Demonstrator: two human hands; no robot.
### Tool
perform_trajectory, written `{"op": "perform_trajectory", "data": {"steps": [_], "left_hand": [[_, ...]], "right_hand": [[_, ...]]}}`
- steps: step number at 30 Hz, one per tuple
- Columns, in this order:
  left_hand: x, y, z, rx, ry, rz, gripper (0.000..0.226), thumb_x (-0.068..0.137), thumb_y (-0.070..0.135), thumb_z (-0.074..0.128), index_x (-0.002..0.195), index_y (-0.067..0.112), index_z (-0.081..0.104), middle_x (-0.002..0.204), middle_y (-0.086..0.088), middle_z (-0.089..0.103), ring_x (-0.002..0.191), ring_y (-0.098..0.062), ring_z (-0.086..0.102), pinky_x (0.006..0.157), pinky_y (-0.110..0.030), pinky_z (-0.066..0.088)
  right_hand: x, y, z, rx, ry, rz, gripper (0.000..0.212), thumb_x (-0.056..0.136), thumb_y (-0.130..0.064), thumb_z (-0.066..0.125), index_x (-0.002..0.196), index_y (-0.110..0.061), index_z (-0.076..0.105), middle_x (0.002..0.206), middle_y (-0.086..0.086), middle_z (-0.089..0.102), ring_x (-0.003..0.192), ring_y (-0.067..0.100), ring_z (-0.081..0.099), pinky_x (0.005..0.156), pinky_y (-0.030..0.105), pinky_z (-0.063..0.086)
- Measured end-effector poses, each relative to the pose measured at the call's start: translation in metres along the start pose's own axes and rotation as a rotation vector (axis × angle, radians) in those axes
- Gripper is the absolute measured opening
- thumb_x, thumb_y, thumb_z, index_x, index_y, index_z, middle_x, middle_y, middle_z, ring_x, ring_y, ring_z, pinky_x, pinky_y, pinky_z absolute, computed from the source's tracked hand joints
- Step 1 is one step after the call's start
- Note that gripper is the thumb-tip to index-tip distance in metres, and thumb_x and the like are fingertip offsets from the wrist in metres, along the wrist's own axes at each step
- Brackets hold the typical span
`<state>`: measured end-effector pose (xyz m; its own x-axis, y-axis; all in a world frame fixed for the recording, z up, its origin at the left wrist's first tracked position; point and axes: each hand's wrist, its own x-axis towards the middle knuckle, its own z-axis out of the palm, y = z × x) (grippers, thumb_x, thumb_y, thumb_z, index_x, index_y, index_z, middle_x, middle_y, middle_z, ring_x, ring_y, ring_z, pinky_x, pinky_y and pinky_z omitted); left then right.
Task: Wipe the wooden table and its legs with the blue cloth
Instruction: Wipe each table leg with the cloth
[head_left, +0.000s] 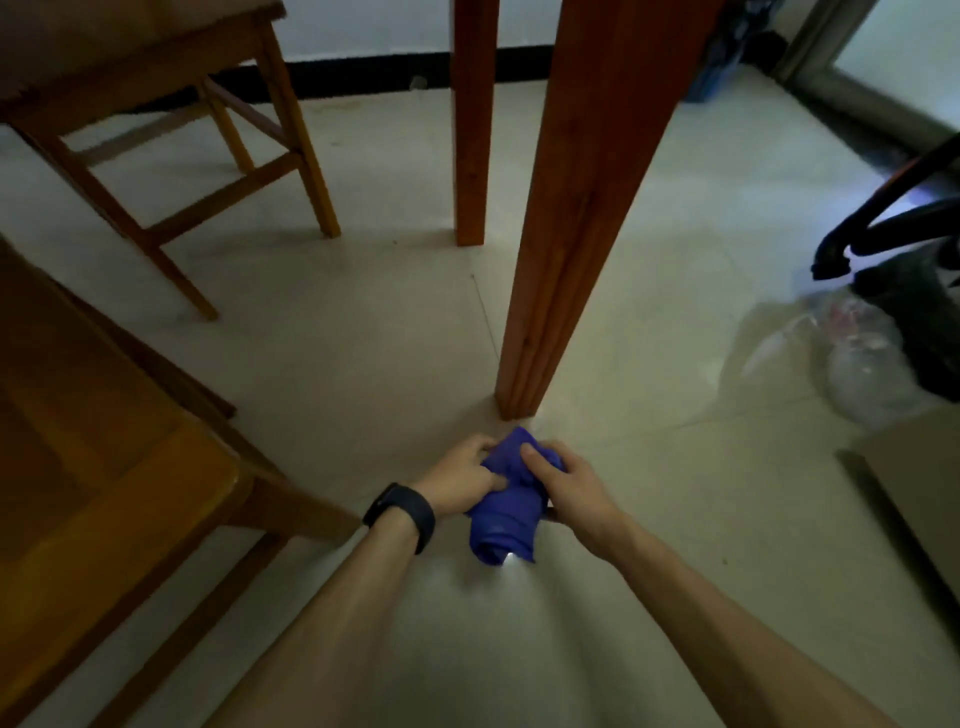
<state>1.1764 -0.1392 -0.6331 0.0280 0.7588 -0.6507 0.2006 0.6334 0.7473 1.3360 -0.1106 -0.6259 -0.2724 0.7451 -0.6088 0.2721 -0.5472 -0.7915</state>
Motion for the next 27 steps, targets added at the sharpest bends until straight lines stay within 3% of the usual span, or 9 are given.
{"op": "perform_trajectory", "data": {"steps": [4, 8, 11, 14, 17, 20, 22, 24, 27], "left_hand": [[-0.091, 0.016, -0.006, -0.122, -0.005, -0.206, 0.035, 0.092, 0.013, 0.067, 0.125, 0.014, 0.054, 0.115, -0.008, 0.068, 0.101, -0.023, 0.068, 0.089, -0.038, 0.057], [-0.195, 0.043, -0.011, -0.071, -0.119, -0.254, 0.056, 0.075, 0.050, 0.081, 0.120, 0.022, 0.063, 0.109, -0.001, 0.074, 0.101, -0.021, 0.070, 0.093, -0.038, 0.056], [-0.285, 0.077, -0.007, -0.072, -0.093, -0.302, 0.053, 0.070, 0.046, 0.084, 0.112, 0.019, 0.065, 0.107, -0.006, 0.074, 0.102, -0.030, 0.069, 0.091, -0.044, 0.055], [-0.380, 0.122, -0.003, -0.061, 0.011, -0.287, 0.036, 0.079, 0.031, 0.080, 0.106, 0.025, 0.057, 0.106, -0.001, 0.068, 0.099, -0.022, 0.066, 0.087, -0.038, 0.056], [-0.474, 0.180, 0.002, 0.054, -0.030, -0.240, 0.035, 0.082, 0.029, 0.077, 0.109, 0.025, 0.055, 0.108, 0.001, 0.065, 0.099, -0.020, 0.062, 0.082, -0.032, 0.053], [-0.555, 0.236, 0.002, 0.160, -0.025, -0.178, 0.039, 0.081, 0.029, 0.077, 0.114, 0.019, 0.060, 0.110, -0.003, 0.066, 0.097, -0.021, 0.061, 0.084, -0.035, 0.050], [-0.607, 0.267, -0.005, 0.168, 0.018, -0.150, 0.041, 0.079, 0.030, 0.078, 0.115, 0.017, 0.061, 0.111, -0.005, 0.067, 0.099, -0.024, 0.062, 0.088, -0.040, 0.052], [-0.662, 0.289, -0.014, 0.129, 0.148, -0.141, 0.038, 0.079, 0.032, 0.081, 0.111, 0.022, 0.062, 0.110, 0.000, 0.068, 0.100, -0.020, 0.063, 0.088, -0.037, 0.053], [-0.745, 0.302, -0.033, -0.057, 0.446, -0.078, 0.039, 0.077, 0.034, 0.084, 0.108, 0.029, 0.063, 0.104, 0.009, 0.068, 0.092, -0.009, 0.066, 0.078, -0.025, 0.056]], "right_hand": [[-0.069, -0.022, 0.016, -0.075, 0.022, 0.131, 0.034, 0.095, -0.040, 0.061, 0.098, -0.006, 0.063, 0.090, 0.014, 0.069, 0.082, 0.027, 0.068, 0.080, 0.054, 0.057], [-0.165, -0.065, 0.026, 0.206, 0.107, 0.278, 0.029, 0.102, -0.031, 0.051, 0.099, -0.004, 0.061, 0.092, 0.014, 0.070, 0.082, 0.026, 0.069, 0.070, 0.042, 0.059], [-0.253, -0.106, 0.023, 0.178, 0.074, 0.397, 0.023, 0.102, -0.025, 0.051, 0.105, -0.002, 0.057, 0.100, 0.016, 0.068, 0.087, 0.029, 0.068, 0.068, 0.038, 0.057], [-0.344, -0.167, 0.010, 0.079, 0.031, 0.403, 0.019, 0.094, -0.007, 0.056, 0.112, -0.009, 0.054, 0.107, 0.018, 0.065, 0.082, 0.025, 0.065, 0.067, 0.034, 0.053], [-0.432, -0.237, 0.002, -0.022, -0.107, 0.304, 0.057, 0.070, -0.009, 0.071, 0.123, -0.020, 0.054, 0.109, 0.010, 0.064, 0.086, 0.020, 0.065, 0.063, 0.026, 0.054], [-0.506, -0.285, -0.001, -0.401, -0.288, 0.063, 0.073, 0.062, -0.039, 0.083, 0.129, -0.032, 0.053, 0.116, -0.007, 0.060, 0.104, 0.011, 0.062, 0.084, 0.024, 0.053], [-0.541, -0.312, 0.001, -0.569, -0.435, -0.054, 0.060, 0.071, -0.034, 0.086, 0.125, -0.034, 0.058, 0.114, -0.013, 0.063, 0.104, 0.006, 0.062, 0.087, 0.019, 0.049], [-0.574, -0.341, 0.010, -0.652, -0.546, -0.145, 0.035, 0.079, -0.023, 0.081, 0.109, -0.030, 0.066, 0.100, -0.011, 0.071, 0.092, 0.011, 0.066, 0.074, 0.013, 0.048], [-0.611, -0.388, 0.041, -0.776, -0.636, -0.302, 0.017, 0.082, -0.038, 0.076, 0.094, -0.033, 0.065, 0.082, -0.009, 0.070, 0.074, 0.011, 0.064, 0.063, 0.021, 0.049]]}}
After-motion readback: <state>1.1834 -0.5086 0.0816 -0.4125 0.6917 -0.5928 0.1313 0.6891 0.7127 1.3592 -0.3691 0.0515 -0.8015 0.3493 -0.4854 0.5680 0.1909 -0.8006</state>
